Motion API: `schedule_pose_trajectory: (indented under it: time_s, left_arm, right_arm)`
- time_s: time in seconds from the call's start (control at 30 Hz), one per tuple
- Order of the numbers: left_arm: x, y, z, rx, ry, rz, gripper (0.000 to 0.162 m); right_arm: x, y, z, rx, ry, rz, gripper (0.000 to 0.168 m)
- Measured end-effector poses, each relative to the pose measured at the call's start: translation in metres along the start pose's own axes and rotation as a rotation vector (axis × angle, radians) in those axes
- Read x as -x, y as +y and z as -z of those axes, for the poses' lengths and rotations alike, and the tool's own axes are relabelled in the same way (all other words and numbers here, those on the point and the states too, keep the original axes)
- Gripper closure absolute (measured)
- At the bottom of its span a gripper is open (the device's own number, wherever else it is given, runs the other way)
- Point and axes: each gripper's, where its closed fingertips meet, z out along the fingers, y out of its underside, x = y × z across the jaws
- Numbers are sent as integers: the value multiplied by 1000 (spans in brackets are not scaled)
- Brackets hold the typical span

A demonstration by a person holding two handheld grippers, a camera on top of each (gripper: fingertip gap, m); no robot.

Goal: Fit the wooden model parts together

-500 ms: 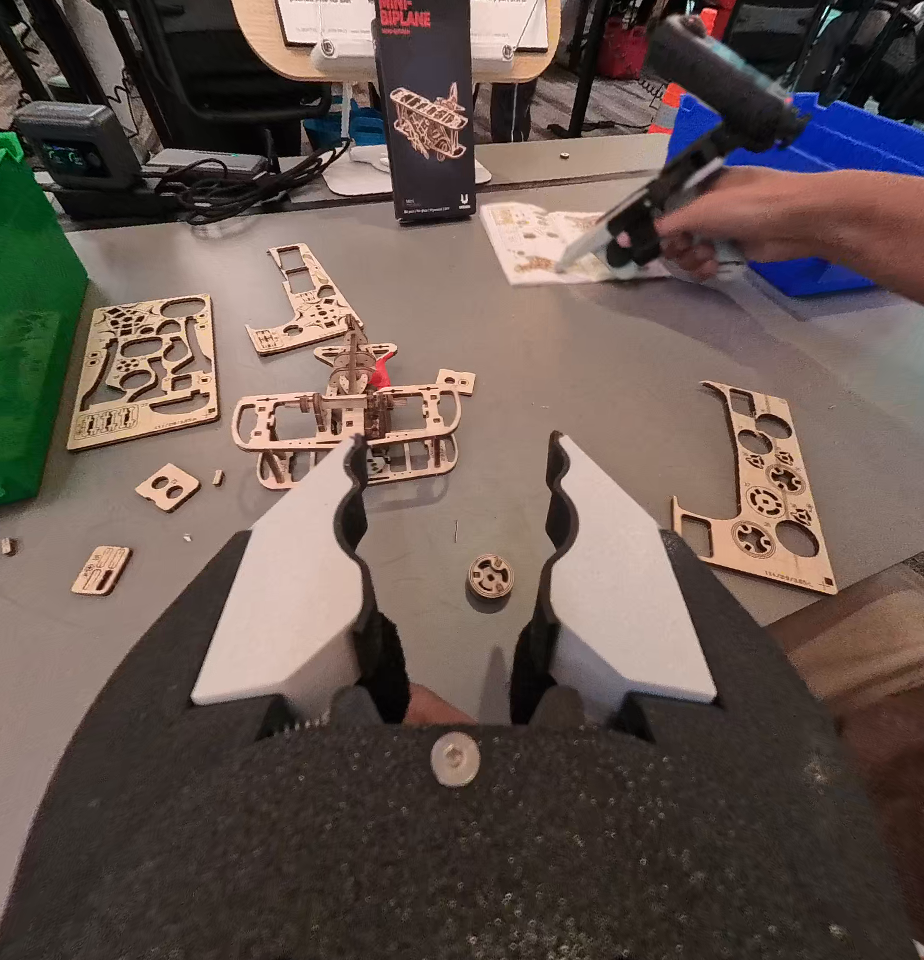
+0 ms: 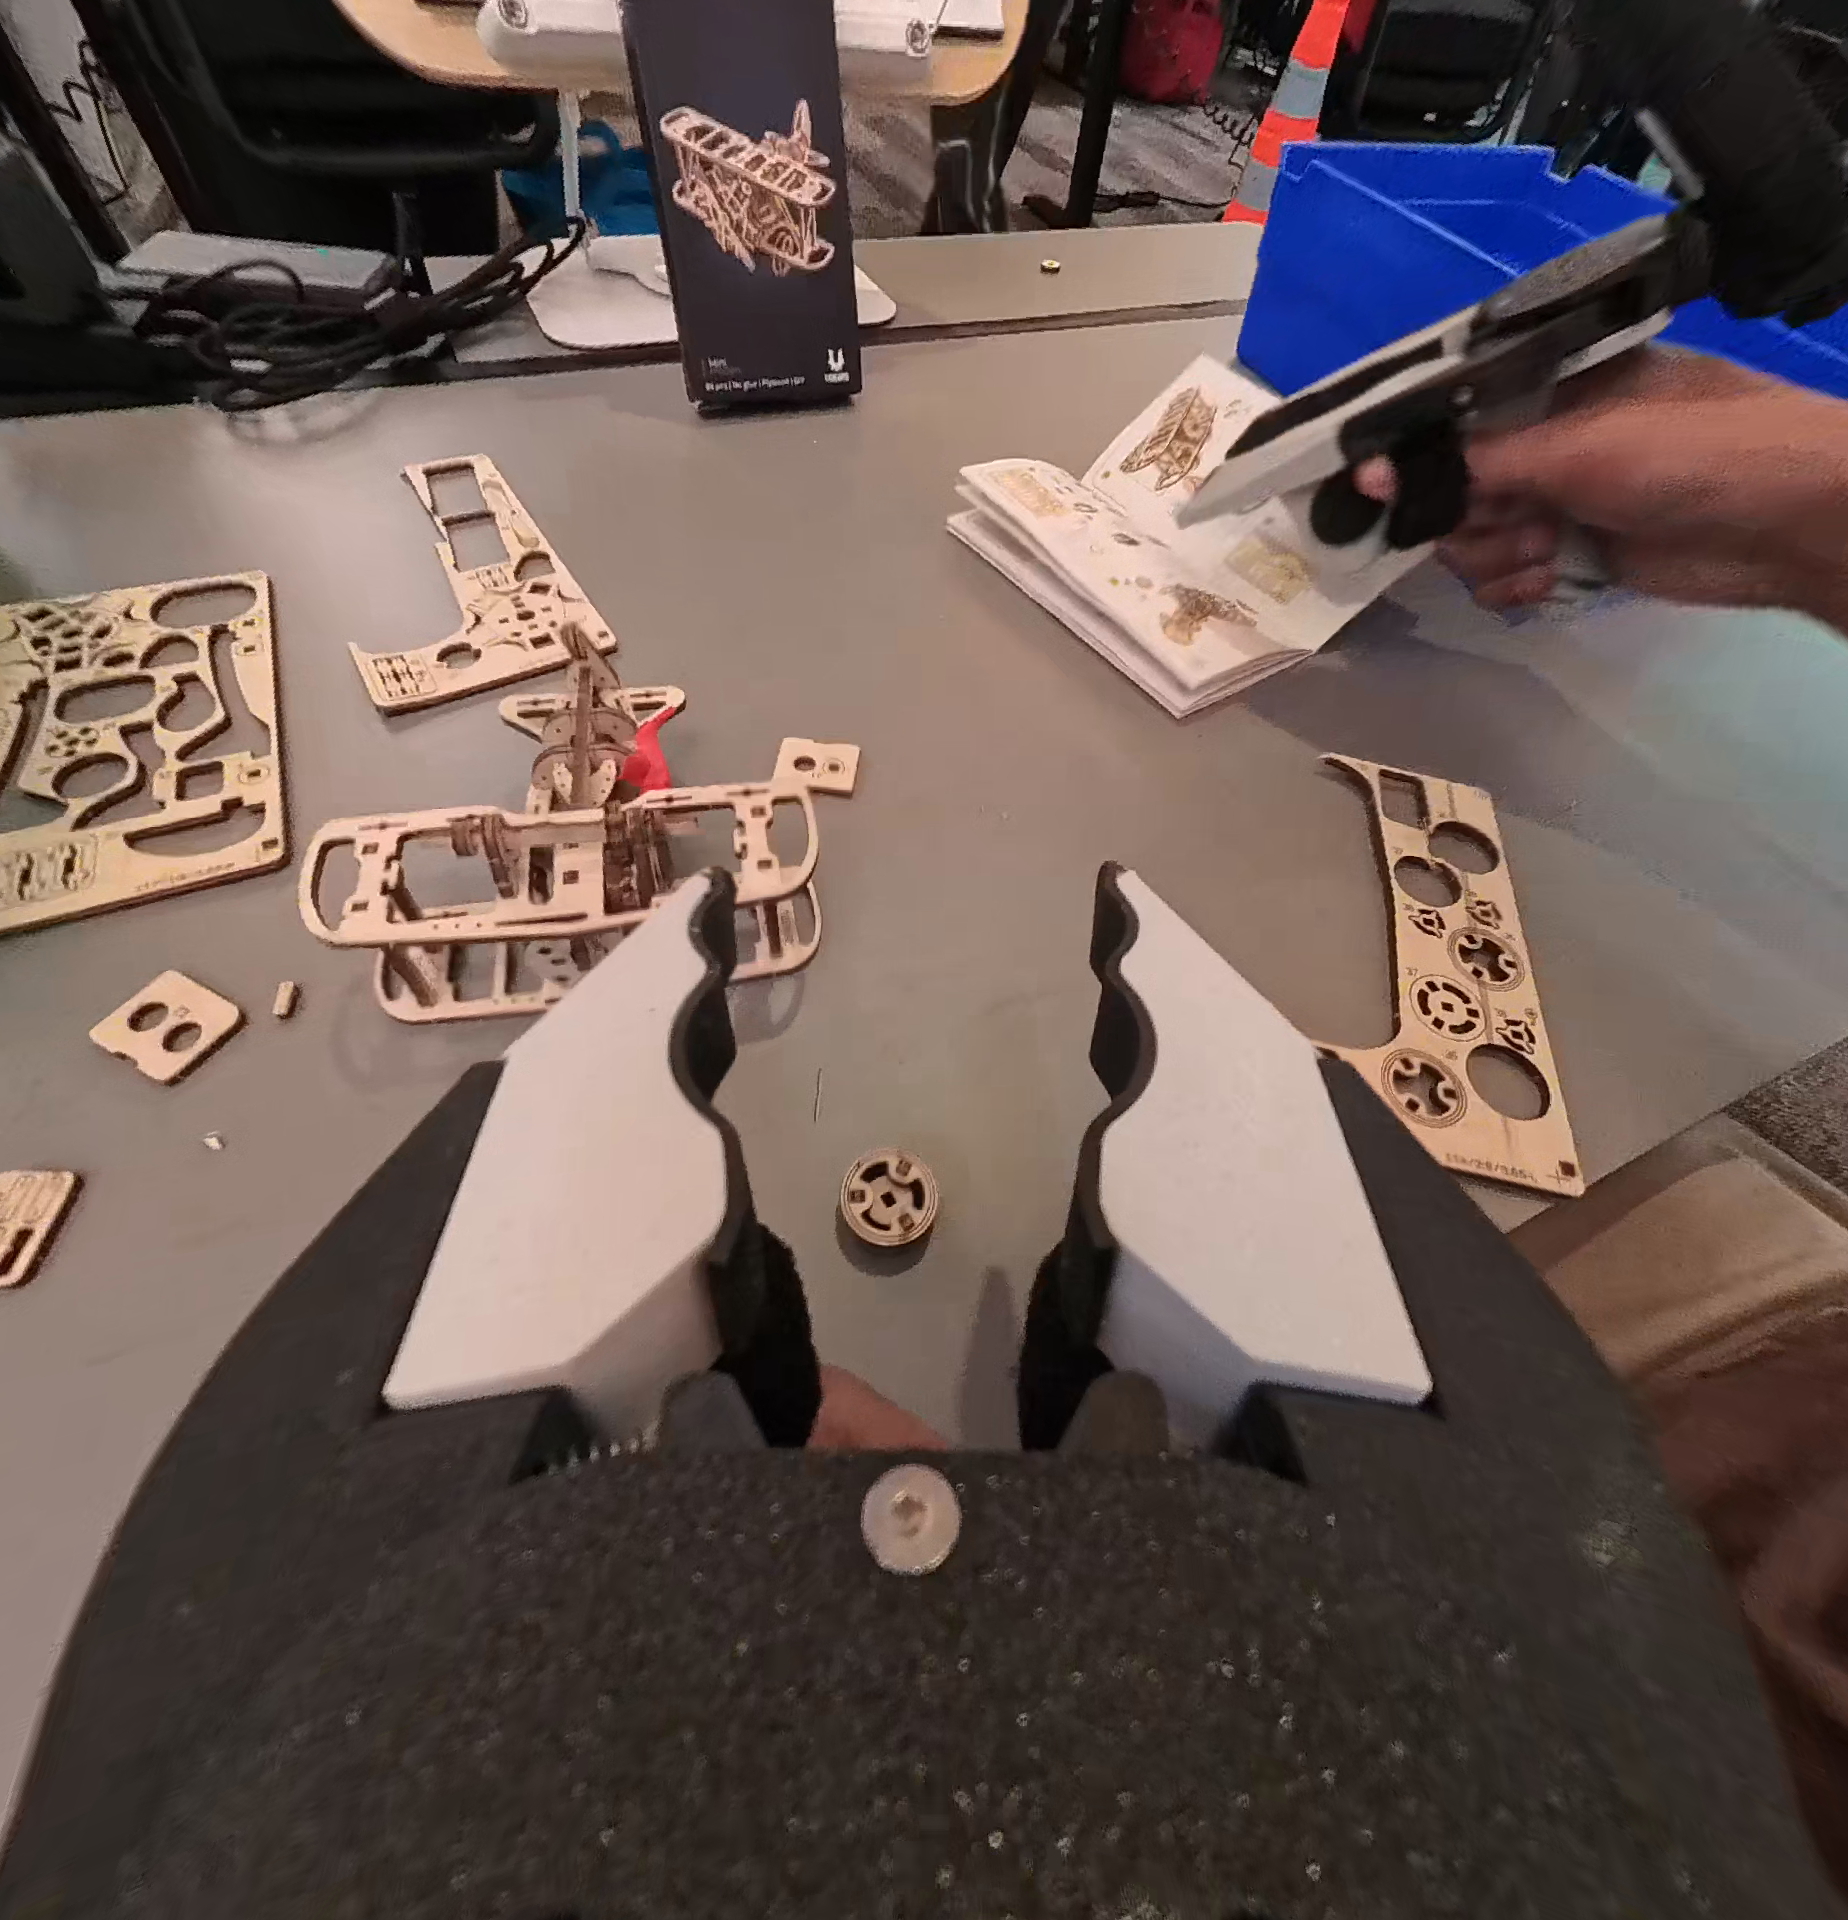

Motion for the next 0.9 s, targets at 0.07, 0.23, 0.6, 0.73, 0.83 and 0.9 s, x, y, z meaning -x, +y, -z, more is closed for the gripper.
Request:
schedule_pose_trajectory:
  time_s: [0.07,0.23,0.6,0.73,0.83,0.9]
  left_arm:
    - [-4,-7,-1,-9,-3,-27,96]
    - [-5,-15,1,10,-34,-121,95]
    - [-9,35,20,235,82,-214,103]
    - [-44,52,27,282,266,-257,107]
    - [-70,58,23,296,366,-299,105]
    - [-89,60,18,298,434,-344,101]
  right_arm:
    - [-6,6,-10,-5,66,-81,91]
    - [-6,27,-25,48,136,-15,87]
    - [11,12,1,-25,38,-23,86]
    - [64,10,61,-84,-105,72,86]
    - [106,59,87,16,-207,70,89]
    - [128,87,98,34,-250,27,89]
